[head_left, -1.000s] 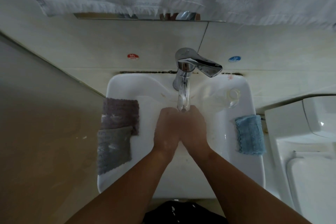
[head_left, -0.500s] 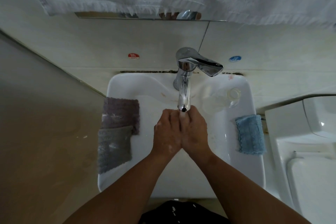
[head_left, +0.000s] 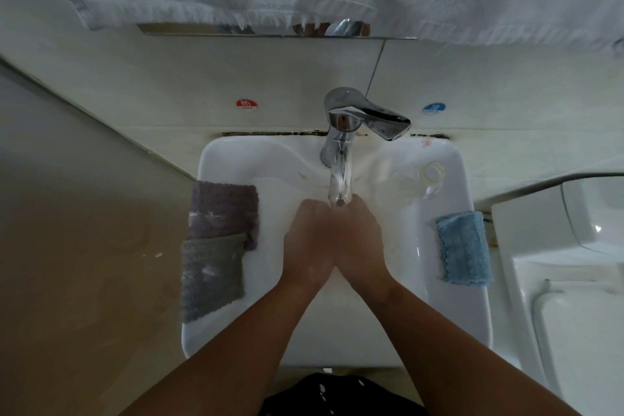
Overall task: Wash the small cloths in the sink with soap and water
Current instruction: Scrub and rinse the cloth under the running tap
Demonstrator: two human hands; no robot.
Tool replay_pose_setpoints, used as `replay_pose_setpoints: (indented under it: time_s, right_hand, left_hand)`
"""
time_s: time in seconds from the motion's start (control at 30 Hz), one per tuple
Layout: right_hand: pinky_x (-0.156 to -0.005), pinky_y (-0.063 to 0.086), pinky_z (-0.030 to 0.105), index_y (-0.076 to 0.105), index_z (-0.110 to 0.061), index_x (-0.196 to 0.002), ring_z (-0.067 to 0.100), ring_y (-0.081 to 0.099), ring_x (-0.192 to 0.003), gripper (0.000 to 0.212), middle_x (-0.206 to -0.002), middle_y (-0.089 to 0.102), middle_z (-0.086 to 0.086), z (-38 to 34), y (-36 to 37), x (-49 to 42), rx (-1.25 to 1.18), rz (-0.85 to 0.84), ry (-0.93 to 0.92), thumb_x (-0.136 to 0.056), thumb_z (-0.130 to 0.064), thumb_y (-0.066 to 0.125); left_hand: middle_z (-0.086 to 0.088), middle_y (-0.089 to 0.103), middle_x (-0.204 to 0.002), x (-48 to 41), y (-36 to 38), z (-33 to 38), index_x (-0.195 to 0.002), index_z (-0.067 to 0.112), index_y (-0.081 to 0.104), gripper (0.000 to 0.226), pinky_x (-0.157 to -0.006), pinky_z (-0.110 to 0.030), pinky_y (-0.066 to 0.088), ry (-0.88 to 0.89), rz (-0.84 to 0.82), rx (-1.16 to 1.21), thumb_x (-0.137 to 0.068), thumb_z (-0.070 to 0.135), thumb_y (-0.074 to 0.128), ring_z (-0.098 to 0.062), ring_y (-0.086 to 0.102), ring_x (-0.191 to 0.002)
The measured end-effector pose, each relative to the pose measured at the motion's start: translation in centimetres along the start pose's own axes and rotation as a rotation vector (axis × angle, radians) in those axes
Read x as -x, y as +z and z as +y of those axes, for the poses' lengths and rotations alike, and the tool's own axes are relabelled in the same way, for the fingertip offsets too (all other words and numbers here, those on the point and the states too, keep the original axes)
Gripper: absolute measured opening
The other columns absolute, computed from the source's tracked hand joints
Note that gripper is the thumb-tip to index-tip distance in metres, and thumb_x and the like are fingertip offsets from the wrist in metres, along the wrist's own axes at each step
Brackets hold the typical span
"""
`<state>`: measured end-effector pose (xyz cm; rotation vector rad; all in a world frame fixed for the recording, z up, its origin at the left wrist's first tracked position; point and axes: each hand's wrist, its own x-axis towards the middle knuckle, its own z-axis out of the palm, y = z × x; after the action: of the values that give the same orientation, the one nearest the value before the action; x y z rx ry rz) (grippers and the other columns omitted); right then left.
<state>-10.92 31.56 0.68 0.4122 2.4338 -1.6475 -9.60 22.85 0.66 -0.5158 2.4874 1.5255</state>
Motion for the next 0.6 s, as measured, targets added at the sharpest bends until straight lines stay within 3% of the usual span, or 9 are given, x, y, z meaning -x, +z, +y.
replay_pose_setpoints:
  time_s: [0.07, 0.13, 0.2, 0.3, 0.37, 0.43, 0.5, 0.6]
  right_hand:
    - [-0.056, 0.047, 0.019, 0.056, -0.027, -0.092, 0.003, 0.057, -0.061, 0.012, -0.069, 0.060, -0.009, 0.2, -0.4, 0.3, -0.059, -0.060, -0.016, -0.102, -0.033, 0.051]
    - [-0.060, 0.052, 0.024, 0.055, -0.034, -0.094, 0.006, 0.060, -0.066, 0.010, -0.073, 0.062, -0.010, 0.4, -0.5, 0.6, -0.019, -0.075, -0.059, -0.103, -0.037, 0.051]
    - [-0.061, 0.054, 0.029, 0.056, -0.028, -0.093, 0.010, 0.063, -0.068, 0.016, -0.075, 0.064, -0.007, 0.4, -0.2, 0.7, 0.045, -0.051, -0.072, -0.103, -0.038, 0.050]
    - [-0.057, 0.046, 0.020, 0.056, -0.020, -0.088, 0.005, 0.061, -0.064, 0.025, -0.070, 0.061, -0.009, 0.2, 0.1, 0.5, 0.102, -0.001, -0.058, -0.101, -0.040, 0.050]
    - [-0.057, 0.043, 0.015, 0.055, -0.019, -0.088, 0.001, 0.060, -0.068, 0.033, -0.070, 0.055, -0.015, 0.3, -0.1, 0.4, 0.194, 0.032, -0.153, -0.096, -0.050, 0.049]
    - [-0.057, 0.043, 0.012, 0.055, -0.018, -0.086, -0.003, 0.059, -0.071, 0.027, -0.068, 0.052, -0.017, 0.9, -0.1, 0.3, 0.194, 0.037, -0.202, -0.096, -0.043, 0.055]
    - [-0.056, 0.044, 0.012, 0.056, -0.017, -0.083, 0.000, 0.059, -0.065, 0.021, -0.066, 0.053, -0.016, 1.0, -0.1, 0.2, 0.191, 0.041, -0.196, -0.099, -0.032, 0.057]
    - [-0.058, 0.051, 0.025, 0.065, -0.010, -0.081, 0.008, 0.056, -0.054, 0.025, -0.067, 0.061, -0.007, 1.3, -0.3, 0.2, 0.309, 0.073, -0.320, -0.094, -0.030, 0.056]
  left_hand:
    - [0.001, 0.070, -0.092, 0.2, 0.0, 0.1, -0.109, 0.035, 0.053, 0.022, -0.075, -0.049, 0.060, -0.134, 0.004, 0.189, -0.105, 0.048, 0.035, -0.018, 0.070, -0.083]
    - [0.003, 0.069, -0.092, 0.3, 0.0, 0.2, -0.107, 0.030, 0.055, 0.024, -0.077, -0.044, 0.059, -0.131, 0.023, 0.153, -0.106, 0.046, 0.036, -0.015, 0.068, -0.084]
    - [0.004, 0.067, -0.089, 0.5, 0.1, 0.2, -0.100, 0.023, 0.057, 0.029, -0.074, -0.035, 0.054, -0.048, 0.052, 0.029, -0.107, 0.041, 0.036, -0.013, 0.065, -0.082]
    - [0.000, 0.064, -0.094, 0.4, 0.5, -0.6, -0.102, 0.012, 0.061, 0.020, -0.066, -0.026, 0.044, 0.123, 0.075, -0.188, -0.105, 0.024, 0.045, -0.018, 0.063, -0.078]
    - [-0.007, 0.064, -0.088, 0.0, 0.6, -1.1, -0.103, 0.004, 0.064, 0.028, -0.058, -0.027, 0.046, 0.260, 0.032, -0.384, -0.097, 0.022, 0.044, -0.020, 0.063, -0.071]
    - [-0.009, 0.064, -0.081, 0.0, 0.7, -1.0, -0.098, 0.001, 0.066, 0.037, -0.055, -0.029, 0.052, 0.366, 0.037, -0.479, -0.092, 0.026, 0.039, -0.021, 0.063, -0.064]
    - [-0.010, 0.066, -0.079, 0.2, 0.3, -0.3, -0.096, 0.002, 0.066, 0.036, -0.058, -0.032, 0.055, 0.392, 0.029, -0.516, -0.092, 0.026, 0.040, -0.023, 0.065, -0.064]
    - [-0.008, 0.068, -0.100, 0.1, 0.4, -0.7, -0.113, 0.005, 0.065, 0.029, -0.080, -0.030, 0.053, 0.329, -0.060, -0.565, -0.100, 0.025, 0.049, -0.023, 0.068, -0.089]
